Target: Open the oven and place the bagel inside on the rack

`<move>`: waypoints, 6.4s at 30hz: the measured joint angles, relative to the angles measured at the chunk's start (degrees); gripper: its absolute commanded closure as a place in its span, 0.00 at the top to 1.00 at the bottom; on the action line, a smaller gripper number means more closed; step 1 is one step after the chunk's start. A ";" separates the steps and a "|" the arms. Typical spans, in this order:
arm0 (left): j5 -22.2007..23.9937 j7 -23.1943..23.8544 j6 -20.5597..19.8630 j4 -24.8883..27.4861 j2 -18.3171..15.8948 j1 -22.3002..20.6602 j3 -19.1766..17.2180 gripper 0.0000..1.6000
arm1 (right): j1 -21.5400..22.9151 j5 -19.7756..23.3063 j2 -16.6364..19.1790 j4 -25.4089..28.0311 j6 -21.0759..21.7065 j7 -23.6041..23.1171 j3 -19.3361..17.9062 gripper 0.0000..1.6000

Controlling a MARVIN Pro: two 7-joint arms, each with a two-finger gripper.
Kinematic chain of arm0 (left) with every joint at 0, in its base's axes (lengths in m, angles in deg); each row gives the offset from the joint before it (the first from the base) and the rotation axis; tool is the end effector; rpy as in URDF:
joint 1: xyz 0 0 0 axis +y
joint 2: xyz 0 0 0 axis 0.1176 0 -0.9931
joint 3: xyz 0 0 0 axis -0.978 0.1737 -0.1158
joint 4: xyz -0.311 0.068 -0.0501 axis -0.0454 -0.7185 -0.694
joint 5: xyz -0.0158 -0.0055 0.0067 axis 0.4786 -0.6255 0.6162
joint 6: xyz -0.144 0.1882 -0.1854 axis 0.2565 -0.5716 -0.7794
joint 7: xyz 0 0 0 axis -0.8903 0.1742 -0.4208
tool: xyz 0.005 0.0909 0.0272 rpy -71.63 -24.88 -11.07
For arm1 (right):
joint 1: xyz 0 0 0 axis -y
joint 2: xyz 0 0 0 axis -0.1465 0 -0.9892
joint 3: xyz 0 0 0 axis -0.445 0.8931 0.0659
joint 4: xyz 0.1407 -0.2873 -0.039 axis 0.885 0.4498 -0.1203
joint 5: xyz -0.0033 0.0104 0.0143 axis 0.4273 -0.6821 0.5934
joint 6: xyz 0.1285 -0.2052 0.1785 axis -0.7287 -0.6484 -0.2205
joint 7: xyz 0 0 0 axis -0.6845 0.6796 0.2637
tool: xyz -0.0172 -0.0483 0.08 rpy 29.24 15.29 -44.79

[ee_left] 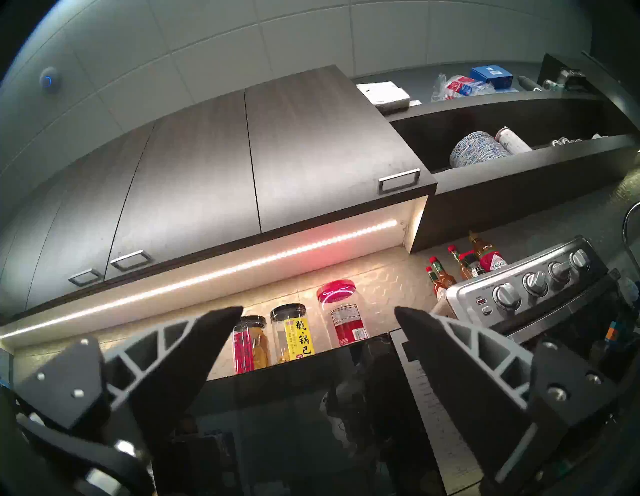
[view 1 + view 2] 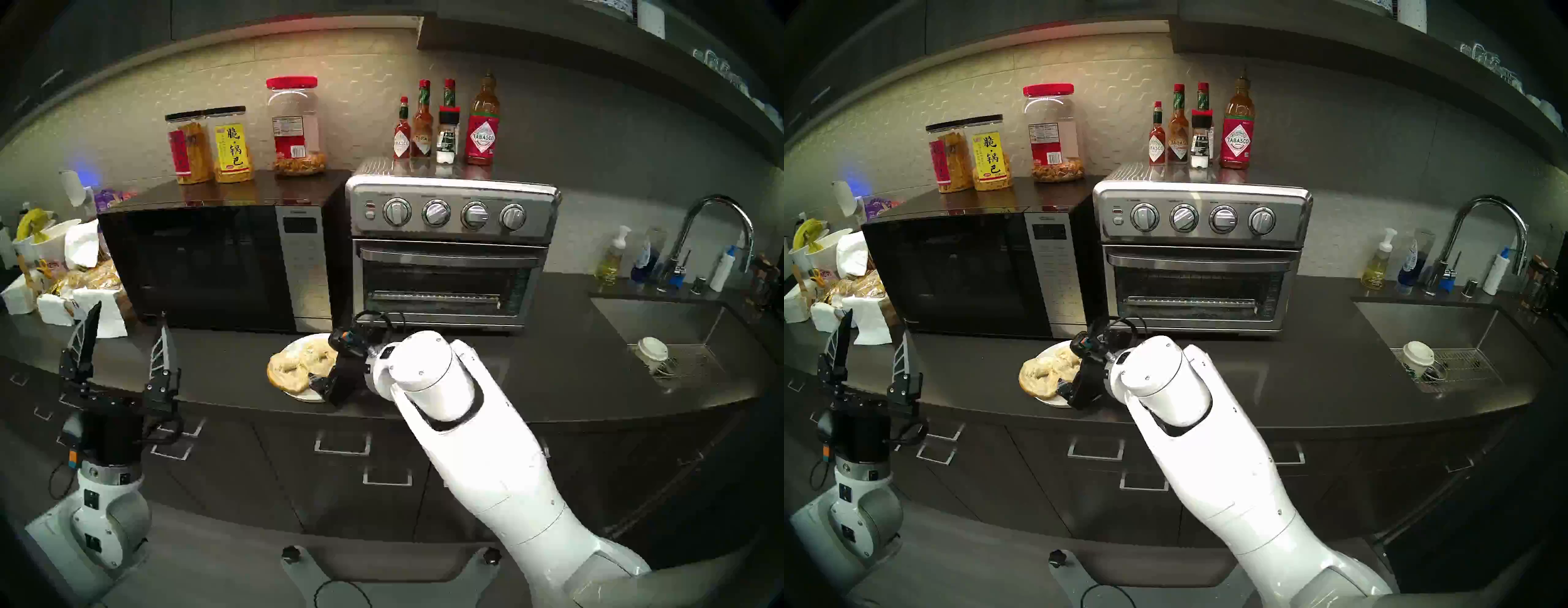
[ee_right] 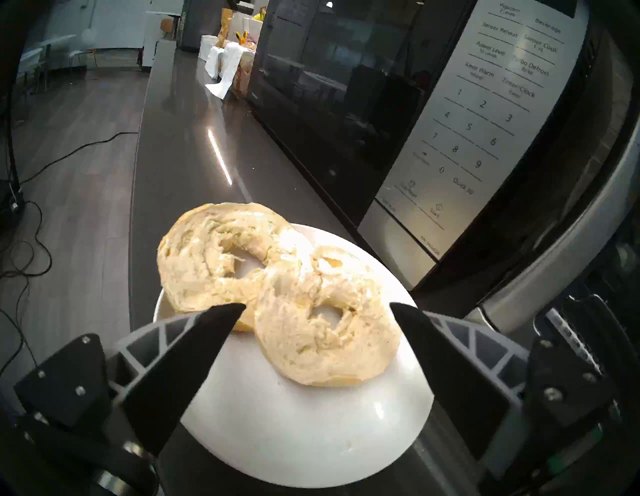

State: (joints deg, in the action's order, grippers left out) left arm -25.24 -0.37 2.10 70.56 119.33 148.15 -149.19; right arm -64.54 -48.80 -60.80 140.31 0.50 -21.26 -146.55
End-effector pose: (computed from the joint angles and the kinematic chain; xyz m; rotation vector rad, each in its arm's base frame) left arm 0.1855 0.1730 -0.1953 -1.0870 0.2743 -2.7386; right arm 0.3974 0.2235 -0.2470 -2.0171 -1.4587 -1.4967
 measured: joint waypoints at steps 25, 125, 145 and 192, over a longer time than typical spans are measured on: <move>0.00 0.00 0.00 0.00 0.00 0.00 0.00 1.00 | -0.06 0.40 -0.98 -1.79 -1.93 2.75 1.73 1.00; 0.00 0.00 0.00 -0.01 0.00 0.00 0.00 1.00 | -8.06 3.97 8.80 15.33 -1.04 -1.06 -5.88 1.00; 0.00 0.00 0.00 -0.01 0.00 0.00 0.00 1.00 | -16.03 0.43 8.44 19.49 -3.79 5.33 0.80 1.00; 0.00 0.00 0.00 -0.01 0.00 0.00 0.00 1.00 | -10.74 1.65 4.61 8.14 -7.40 16.41 8.35 1.00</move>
State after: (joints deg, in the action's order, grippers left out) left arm -25.24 -0.37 2.10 70.55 119.33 148.15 -149.18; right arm -75.28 -47.15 -56.19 148.44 -6.90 -4.86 -138.20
